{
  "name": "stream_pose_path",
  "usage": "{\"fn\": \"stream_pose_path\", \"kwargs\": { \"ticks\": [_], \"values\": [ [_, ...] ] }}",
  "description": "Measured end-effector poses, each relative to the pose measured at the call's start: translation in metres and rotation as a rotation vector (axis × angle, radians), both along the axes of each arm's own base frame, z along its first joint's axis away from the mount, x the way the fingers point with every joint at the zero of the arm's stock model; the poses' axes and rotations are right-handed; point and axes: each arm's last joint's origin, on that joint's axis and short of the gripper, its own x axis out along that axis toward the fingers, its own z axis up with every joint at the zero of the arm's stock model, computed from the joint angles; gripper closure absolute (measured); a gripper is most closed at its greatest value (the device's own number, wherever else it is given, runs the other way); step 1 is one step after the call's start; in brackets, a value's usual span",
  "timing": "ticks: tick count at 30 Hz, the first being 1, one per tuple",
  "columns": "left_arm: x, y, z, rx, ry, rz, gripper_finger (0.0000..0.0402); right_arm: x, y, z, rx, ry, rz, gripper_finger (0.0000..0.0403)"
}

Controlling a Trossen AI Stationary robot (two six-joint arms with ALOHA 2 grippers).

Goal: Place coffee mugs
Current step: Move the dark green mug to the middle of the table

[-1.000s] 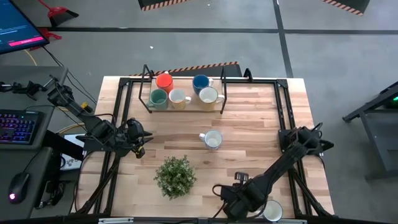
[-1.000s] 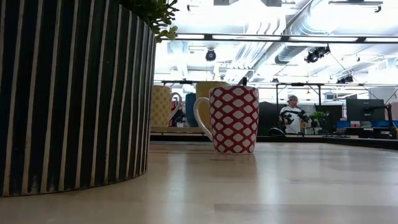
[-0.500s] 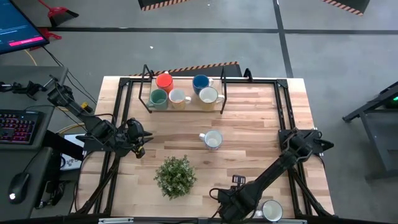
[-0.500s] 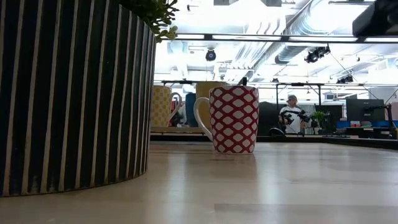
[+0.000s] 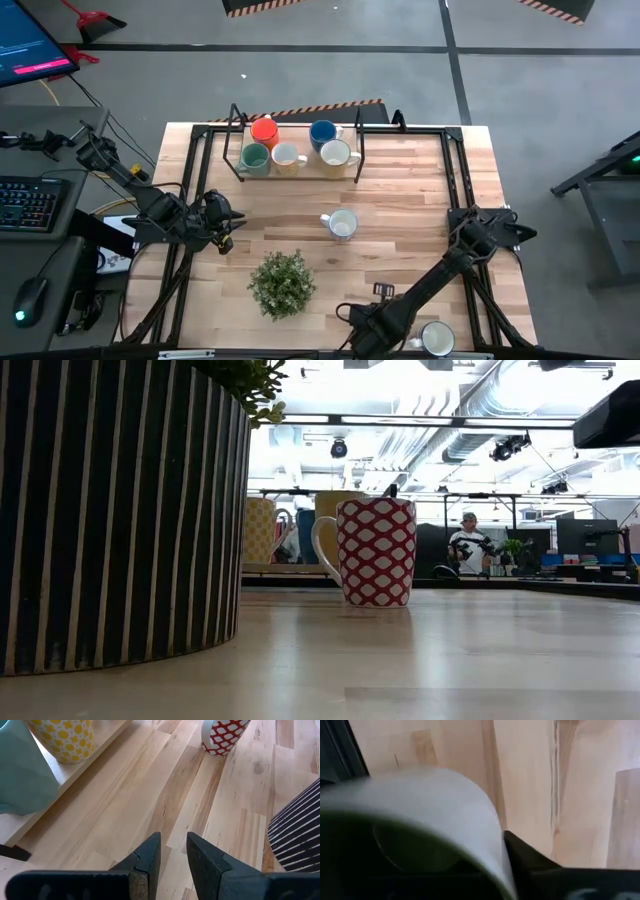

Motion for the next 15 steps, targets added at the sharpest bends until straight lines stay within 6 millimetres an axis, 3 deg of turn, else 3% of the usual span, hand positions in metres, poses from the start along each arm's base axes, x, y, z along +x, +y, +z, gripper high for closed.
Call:
{"fn": "stream_pose_path", "kwargs": {
  "ticks": [9,15],
  "values": [
    [0.000,0.000,0.000,0.000,0.000,0.000,0.0320,-0.006,-0.010,0.001,-0.126,0.040,-0.060,0.0401],
    [0.000,0.000,0.000,-0.001,0.001,0.000,0.0320,-0.008,-0.030,0.019,-0.288,-0.022,-0.147,0.0402]
  ]
}}
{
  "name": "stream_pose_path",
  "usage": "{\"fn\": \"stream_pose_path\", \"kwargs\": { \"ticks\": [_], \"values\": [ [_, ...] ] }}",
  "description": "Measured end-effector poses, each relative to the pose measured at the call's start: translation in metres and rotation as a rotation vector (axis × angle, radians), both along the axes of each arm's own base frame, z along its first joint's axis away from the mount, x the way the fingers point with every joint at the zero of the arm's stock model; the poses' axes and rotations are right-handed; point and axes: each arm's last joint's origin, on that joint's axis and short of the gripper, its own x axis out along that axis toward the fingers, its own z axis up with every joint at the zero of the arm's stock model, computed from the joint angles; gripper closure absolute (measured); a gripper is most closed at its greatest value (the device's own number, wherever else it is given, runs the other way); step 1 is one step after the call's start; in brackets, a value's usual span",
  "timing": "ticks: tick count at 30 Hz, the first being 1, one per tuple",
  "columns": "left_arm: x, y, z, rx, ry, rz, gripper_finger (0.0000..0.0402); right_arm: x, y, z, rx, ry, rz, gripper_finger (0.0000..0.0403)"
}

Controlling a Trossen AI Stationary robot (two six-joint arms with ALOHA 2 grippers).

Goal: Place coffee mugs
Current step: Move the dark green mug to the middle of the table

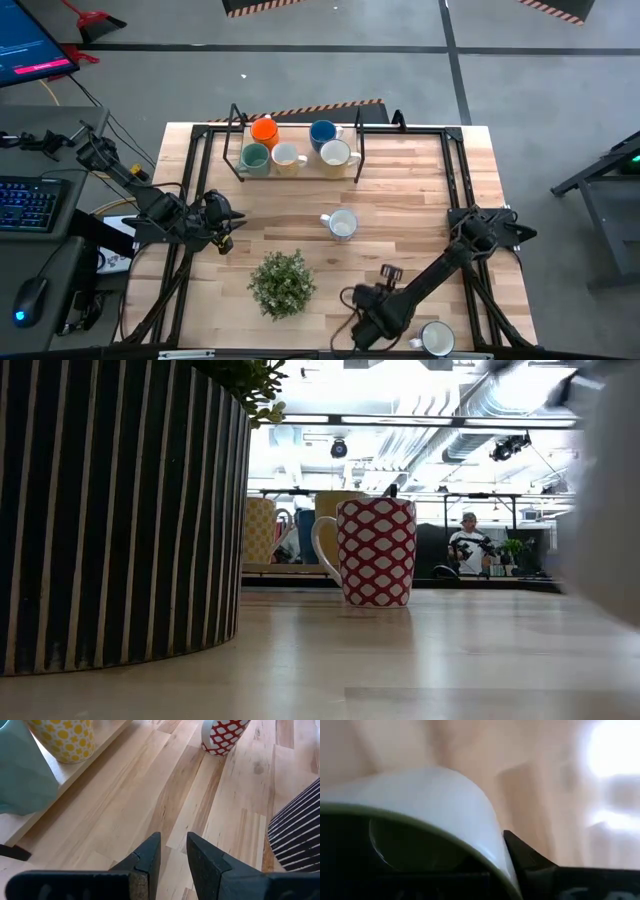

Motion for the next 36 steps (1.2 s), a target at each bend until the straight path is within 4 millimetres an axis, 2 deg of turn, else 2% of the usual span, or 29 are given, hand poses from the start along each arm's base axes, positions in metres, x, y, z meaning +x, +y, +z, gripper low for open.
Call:
{"fn": "stream_pose_path", "kwargs": {
  "ticks": [4,9,15,24,36],
  "values": [
    [0.000,-0.001,0.000,-0.019,0.014,-0.017,0.0320,-0.005,-0.013,0.029,-0.104,-0.166,-0.108,0.0402],
    [0.000,-0.001,-0.001,-0.026,0.021,-0.026,0.0320,-0.019,-0.030,0.061,-0.218,-0.294,-0.223,0.0402],
    [0.000,-0.001,-0.001,-0.015,0.025,-0.035,0.0320,-0.020,-0.055,0.084,-0.296,-0.358,-0.262,0.0402],
    [0.000,-0.001,-0.001,-0.022,0.023,-0.031,0.0320,0.004,-0.102,0.100,-0.463,-0.435,-0.199,0.0403],
    [0.000,-0.001,-0.001,-0.042,0.016,-0.015,0.0320,0.065,-0.170,0.104,-0.518,-0.403,0.051,0.0403]
  ]
}}
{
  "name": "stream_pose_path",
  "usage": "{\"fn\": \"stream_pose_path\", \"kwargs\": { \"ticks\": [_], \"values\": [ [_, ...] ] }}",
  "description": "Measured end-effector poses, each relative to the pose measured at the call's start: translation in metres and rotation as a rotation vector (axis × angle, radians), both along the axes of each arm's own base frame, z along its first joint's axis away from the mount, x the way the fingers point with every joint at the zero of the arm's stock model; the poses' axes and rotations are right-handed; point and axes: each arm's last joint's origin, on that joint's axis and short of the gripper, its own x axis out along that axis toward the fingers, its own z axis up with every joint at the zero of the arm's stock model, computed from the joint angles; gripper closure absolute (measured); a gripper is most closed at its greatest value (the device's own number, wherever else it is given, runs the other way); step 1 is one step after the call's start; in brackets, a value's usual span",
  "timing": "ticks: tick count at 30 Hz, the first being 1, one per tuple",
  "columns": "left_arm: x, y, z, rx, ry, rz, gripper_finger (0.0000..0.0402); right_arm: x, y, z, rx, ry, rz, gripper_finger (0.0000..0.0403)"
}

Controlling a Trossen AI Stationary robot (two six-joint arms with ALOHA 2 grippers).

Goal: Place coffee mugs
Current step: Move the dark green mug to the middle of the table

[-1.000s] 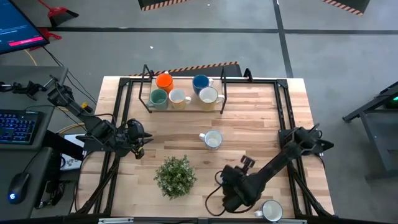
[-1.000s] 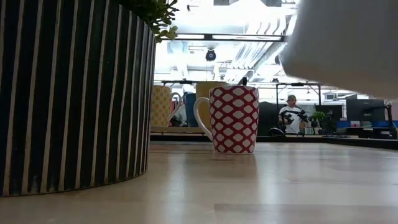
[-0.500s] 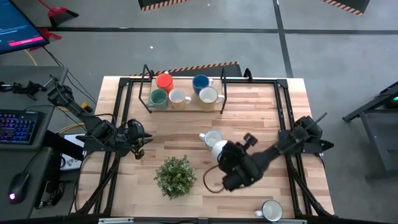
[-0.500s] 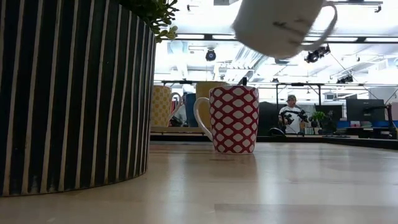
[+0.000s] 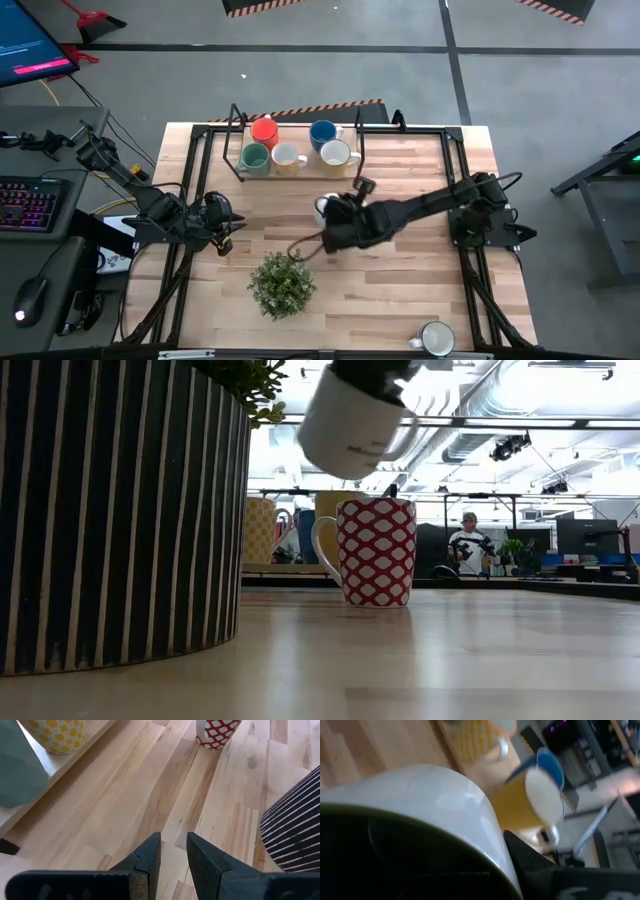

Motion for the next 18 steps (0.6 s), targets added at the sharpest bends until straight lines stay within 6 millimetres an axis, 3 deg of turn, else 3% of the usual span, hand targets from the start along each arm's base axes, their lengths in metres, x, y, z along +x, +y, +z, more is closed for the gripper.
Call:
{"fn": "stream_pose_path", "kwargs": {
  "ticks": [10,18],
  "values": [
    [0.000,0.000,0.000,0.008,0.003,-0.005,0.0320,0.033,-0.049,0.015,0.093,-0.041,0.250,0.0403],
    [0.000,0.000,0.000,0.009,0.003,-0.006,0.0320,0.047,-0.089,0.018,0.176,-0.079,0.437,0.0403]
  ]
}}
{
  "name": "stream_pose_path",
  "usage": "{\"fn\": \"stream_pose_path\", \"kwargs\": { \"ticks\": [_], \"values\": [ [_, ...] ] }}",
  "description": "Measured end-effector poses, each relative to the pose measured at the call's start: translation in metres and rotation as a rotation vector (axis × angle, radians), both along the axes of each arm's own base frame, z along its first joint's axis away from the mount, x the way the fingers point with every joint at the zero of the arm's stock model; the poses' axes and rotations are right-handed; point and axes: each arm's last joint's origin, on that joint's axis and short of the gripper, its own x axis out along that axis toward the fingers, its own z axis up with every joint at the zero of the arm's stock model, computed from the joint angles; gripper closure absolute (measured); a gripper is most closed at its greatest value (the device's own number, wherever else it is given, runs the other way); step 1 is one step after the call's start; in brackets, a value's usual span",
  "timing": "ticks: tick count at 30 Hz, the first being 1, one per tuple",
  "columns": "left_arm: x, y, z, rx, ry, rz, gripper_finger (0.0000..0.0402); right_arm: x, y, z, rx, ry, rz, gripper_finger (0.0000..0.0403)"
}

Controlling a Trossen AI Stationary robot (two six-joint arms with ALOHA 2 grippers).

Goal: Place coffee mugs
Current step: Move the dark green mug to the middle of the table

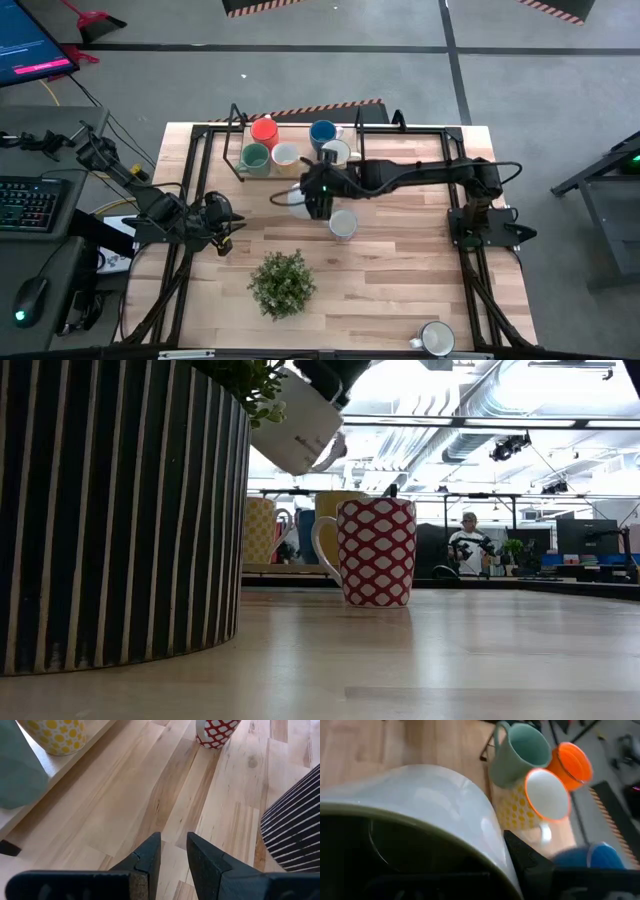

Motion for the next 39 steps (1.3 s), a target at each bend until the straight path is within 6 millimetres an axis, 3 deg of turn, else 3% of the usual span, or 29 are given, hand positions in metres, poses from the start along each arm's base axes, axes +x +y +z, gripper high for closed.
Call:
{"fn": "stream_pose_path", "kwargs": {
  "ticks": [6,12,39],
  "values": [
    [0.000,0.000,0.000,0.011,-0.006,0.007,0.0320,0.012,-0.025,-0.009,0.080,-0.036,0.097,0.0403],
    [0.000,0.000,0.000,0.012,-0.009,0.008,0.0320,0.021,-0.032,-0.028,0.117,0.000,0.142,0.0403],
    [0.000,0.000,0.001,0.021,-0.011,0.002,0.0320,0.049,0.015,-0.094,0.184,0.118,0.260,0.0403]
  ]
}}
